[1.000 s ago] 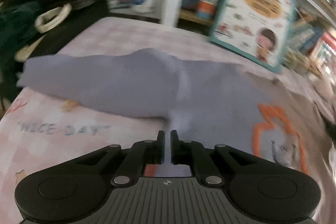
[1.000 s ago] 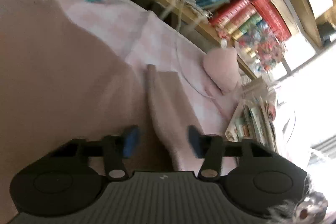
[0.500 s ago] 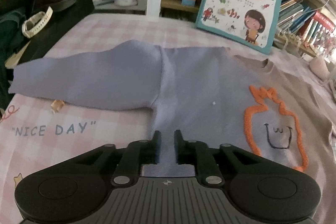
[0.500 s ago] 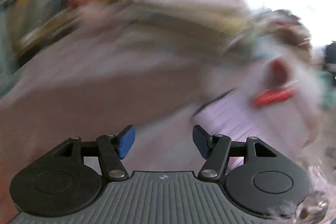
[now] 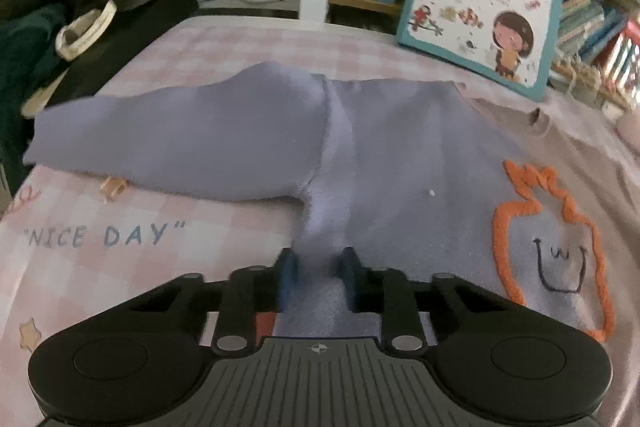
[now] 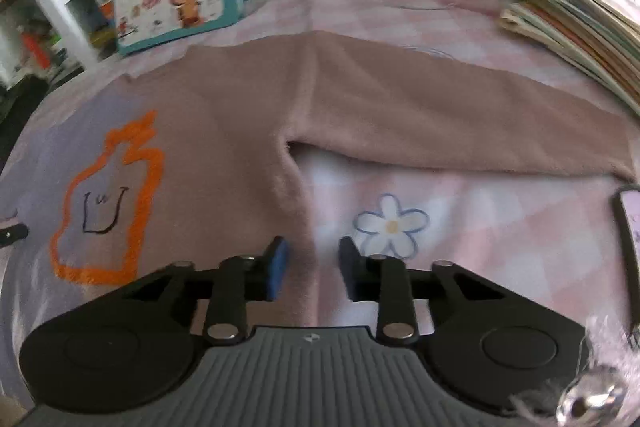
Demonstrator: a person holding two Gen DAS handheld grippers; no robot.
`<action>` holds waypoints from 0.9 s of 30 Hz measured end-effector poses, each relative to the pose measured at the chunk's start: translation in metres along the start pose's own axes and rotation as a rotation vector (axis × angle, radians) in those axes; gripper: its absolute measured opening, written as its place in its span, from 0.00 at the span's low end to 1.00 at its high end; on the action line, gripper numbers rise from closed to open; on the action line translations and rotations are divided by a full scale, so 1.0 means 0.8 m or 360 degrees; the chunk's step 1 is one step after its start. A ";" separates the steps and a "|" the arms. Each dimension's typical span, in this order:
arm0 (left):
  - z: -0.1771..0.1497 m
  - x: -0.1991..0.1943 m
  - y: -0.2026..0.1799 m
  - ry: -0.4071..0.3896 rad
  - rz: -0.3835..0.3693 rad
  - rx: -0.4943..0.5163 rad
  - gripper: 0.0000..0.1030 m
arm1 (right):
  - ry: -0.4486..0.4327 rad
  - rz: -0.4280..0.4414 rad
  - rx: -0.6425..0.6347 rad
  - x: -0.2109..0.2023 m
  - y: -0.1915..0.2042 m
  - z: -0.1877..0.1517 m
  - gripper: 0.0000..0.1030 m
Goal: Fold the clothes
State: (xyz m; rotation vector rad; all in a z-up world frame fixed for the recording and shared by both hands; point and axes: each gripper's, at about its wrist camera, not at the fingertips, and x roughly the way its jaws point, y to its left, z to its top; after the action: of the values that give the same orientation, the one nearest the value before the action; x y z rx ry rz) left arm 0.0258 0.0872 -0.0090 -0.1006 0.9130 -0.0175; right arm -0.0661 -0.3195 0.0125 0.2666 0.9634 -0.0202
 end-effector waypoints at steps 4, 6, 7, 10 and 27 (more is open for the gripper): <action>-0.003 -0.005 0.008 0.0005 0.0000 -0.0073 0.20 | 0.0000 0.0004 -0.0086 0.011 0.014 0.007 0.10; -0.007 -0.007 0.009 -0.0012 0.0009 -0.0079 0.20 | -0.0006 0.0010 -0.0091 0.016 0.017 0.011 0.10; -0.010 -0.008 0.010 -0.0021 0.0013 -0.0082 0.19 | -0.0006 0.0013 -0.0079 0.019 0.017 0.014 0.10; -0.007 -0.006 0.007 -0.0021 0.0018 -0.0028 0.15 | -0.0002 0.0010 -0.0064 0.024 0.018 0.022 0.10; -0.017 -0.022 0.009 0.0030 0.0014 0.0001 0.32 | 0.0045 0.0084 -0.0072 0.005 0.017 -0.004 0.31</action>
State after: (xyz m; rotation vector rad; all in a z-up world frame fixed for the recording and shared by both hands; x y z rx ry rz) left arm 0.0041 0.0946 -0.0042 -0.0958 0.9324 -0.0107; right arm -0.0641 -0.3050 0.0103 0.2510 0.9837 0.0536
